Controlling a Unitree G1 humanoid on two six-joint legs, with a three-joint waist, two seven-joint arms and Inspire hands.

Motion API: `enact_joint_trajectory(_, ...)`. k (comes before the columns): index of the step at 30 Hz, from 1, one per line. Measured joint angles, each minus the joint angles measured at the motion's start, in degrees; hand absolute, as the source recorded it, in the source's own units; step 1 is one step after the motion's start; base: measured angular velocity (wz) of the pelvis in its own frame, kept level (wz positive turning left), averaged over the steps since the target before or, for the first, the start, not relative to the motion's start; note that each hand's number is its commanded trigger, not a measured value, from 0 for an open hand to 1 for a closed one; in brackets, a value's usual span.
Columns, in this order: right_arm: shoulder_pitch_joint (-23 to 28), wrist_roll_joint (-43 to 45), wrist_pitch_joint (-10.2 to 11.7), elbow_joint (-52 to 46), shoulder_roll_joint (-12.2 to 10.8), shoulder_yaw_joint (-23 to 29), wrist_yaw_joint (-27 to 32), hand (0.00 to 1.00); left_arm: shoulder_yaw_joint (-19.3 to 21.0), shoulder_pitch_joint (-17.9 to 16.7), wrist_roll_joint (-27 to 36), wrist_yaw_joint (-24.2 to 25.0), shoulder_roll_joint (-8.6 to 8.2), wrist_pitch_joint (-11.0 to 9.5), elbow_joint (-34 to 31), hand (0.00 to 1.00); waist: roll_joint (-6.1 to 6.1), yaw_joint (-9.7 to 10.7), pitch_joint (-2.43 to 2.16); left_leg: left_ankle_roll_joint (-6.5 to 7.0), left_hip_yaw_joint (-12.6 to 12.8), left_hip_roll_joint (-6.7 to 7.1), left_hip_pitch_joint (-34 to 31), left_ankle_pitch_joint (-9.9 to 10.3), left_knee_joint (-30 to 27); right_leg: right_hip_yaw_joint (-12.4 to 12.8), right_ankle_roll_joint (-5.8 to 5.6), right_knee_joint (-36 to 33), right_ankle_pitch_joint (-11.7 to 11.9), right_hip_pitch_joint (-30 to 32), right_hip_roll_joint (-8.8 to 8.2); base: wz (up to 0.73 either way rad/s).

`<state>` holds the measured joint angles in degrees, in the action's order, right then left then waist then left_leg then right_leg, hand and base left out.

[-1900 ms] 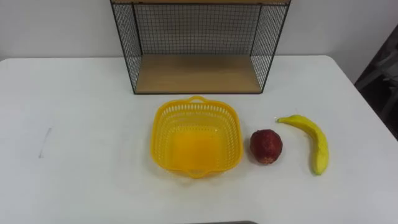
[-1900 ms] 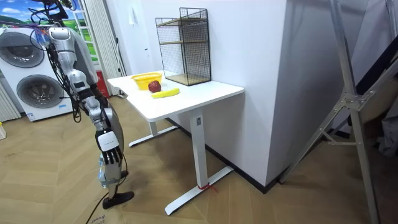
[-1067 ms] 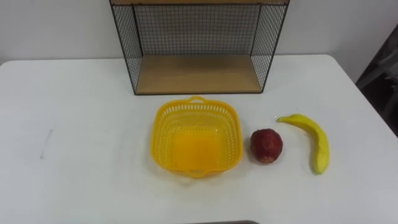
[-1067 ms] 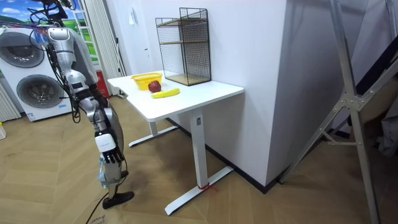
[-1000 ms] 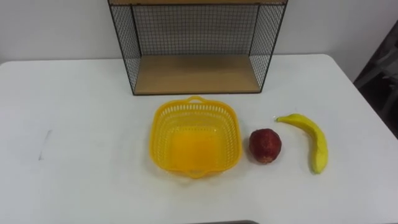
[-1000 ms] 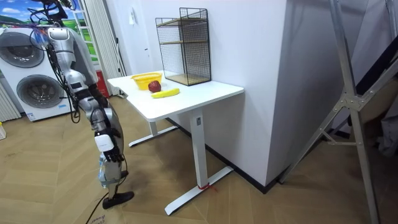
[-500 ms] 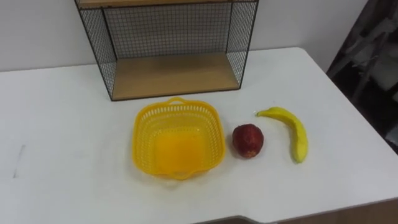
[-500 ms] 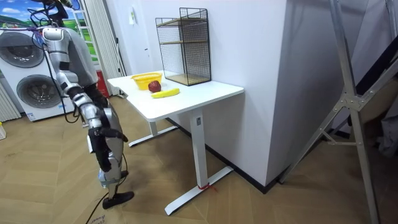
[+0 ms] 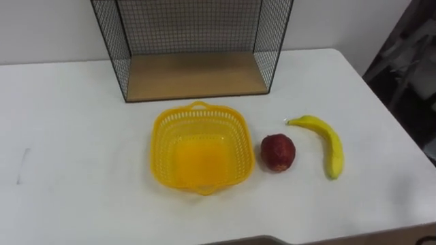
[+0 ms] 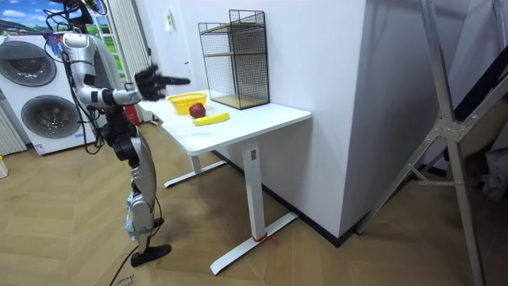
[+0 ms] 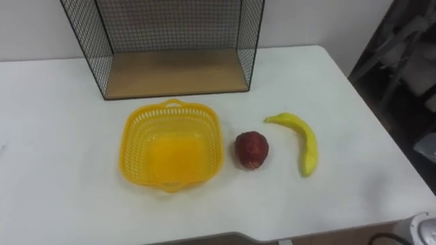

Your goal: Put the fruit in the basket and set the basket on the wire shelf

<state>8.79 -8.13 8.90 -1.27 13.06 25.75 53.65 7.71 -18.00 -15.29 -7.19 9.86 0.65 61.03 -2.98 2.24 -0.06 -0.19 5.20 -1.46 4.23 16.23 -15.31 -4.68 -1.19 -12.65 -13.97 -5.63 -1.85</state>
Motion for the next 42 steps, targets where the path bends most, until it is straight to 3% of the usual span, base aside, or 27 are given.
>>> enact_joint_trajectory(5,-0.5,5.9,0.2,-4.4,0.7,-5.8,-5.8,0.00,-1.8,0.7,-0.2,2.2,0.26,0.0,0.7,0.00,0.47,-0.9,0.14,0.01,0.1,-0.05,-0.7,0.0,-0.1,-0.1,0.05,0.0,0.2,0.7,-0.02,0.00)
enact_joint_trajectory(9,-1.0,6.3,-0.1,-4.3,2.0,-11.4,-14.9,0.00,-2.5,1.0,0.0,3.7,0.27,-0.4,1.0,0.00,0.81,-1.1,0.25,0.01,0.1,-0.06,0.0,-0.2,0.2,-0.2,0.04,0.1,0.3,0.1,-0.03,0.00)
enact_joint_trajectory(14,-1.0,6.2,-0.4,-3.7,3.1,-15.5,-24.8,0.00,-2.5,0.9,-0.2,4.1,0.31,-0.3,1.0,0.00,0.45,-1.2,0.47,-0.19,0.0,0.08,1.3,-1.2,2.1,-0.5,0.08,0.2,0.4,-0.4,-0.13,0.01)
enact_joint_trajectory(19,-1.0,6.3,-1.3,-2.0,3.1,-18.8,-33.8,0.00,-3.6,0.9,-0.2,5.2,0.38,-0.2,0.9,0.00,-0.03,-1.3,0.39,-0.49,-0.8,0.04,1.5,-1.8,2.6,-1.5,0.51,1.0,0.7,-1.2,-0.06,0.09)
enact_joint_trajectory(31,-0.7,7.1,-1.6,0.7,3.0,-24.9,-45.4,0.00,-4.7,0.8,-0.5,6.7,0.71,-0.2,-1.2,0.00,0.38,-2.6,0.42,-0.42,-0.8,0.02,1.3,-1.9,2.2,-1.3,0.45,1.1,1.1,-1.4,-0.05,0.00)
enact_joint_trajectory(42,-0.7,7.2,-1.6,1.2,3.0,-27.0,-50.0,0.00,-4.8,1.0,-0.5,6.6,0.73,-0.2,-1.4,0.00,0.71,-2.5,0.31,-0.41,-0.8,0.02,1.3,-1.9,2.1,-1.4,0.46,1.0,1.1,-1.7,-0.06,0.00)
